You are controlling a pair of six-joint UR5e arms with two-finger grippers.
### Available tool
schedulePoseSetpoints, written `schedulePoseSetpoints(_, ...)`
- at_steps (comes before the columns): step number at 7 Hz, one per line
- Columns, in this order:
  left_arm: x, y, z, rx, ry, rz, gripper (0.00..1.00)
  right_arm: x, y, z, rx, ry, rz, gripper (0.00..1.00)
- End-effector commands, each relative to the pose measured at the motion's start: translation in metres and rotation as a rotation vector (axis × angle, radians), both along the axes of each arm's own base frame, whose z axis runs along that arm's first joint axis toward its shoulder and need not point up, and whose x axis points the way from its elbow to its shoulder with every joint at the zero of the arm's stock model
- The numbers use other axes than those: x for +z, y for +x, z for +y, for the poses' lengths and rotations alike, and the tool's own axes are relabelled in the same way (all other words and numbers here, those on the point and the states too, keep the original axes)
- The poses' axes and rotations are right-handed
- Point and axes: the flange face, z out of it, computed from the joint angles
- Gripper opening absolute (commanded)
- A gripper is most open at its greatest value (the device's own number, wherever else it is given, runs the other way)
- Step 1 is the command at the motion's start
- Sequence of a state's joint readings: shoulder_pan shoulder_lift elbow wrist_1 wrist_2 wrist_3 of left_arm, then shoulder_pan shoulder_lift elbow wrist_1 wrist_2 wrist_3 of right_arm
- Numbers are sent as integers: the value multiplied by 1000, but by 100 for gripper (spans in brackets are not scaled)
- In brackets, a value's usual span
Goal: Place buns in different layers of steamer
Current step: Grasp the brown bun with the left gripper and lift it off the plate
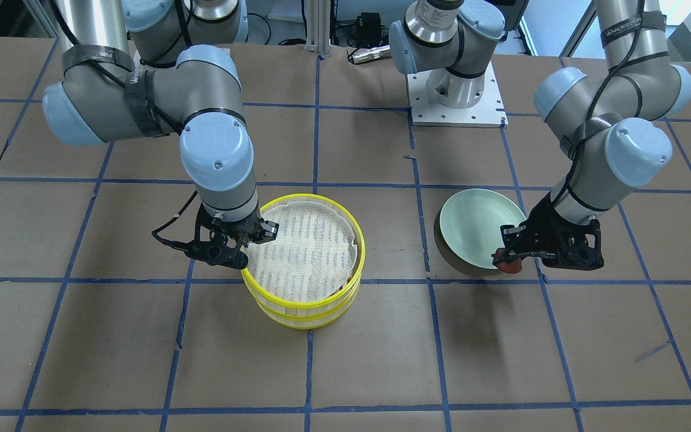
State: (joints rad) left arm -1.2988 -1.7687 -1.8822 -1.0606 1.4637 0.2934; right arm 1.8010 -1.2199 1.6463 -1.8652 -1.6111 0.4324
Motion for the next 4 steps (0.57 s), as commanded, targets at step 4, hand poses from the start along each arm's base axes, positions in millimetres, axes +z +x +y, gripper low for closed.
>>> schedulePoseSetpoints(4, 98, -65, 2, 63, -54, 5, 0, -14, 1, -1, -8, 18, 2, 8)
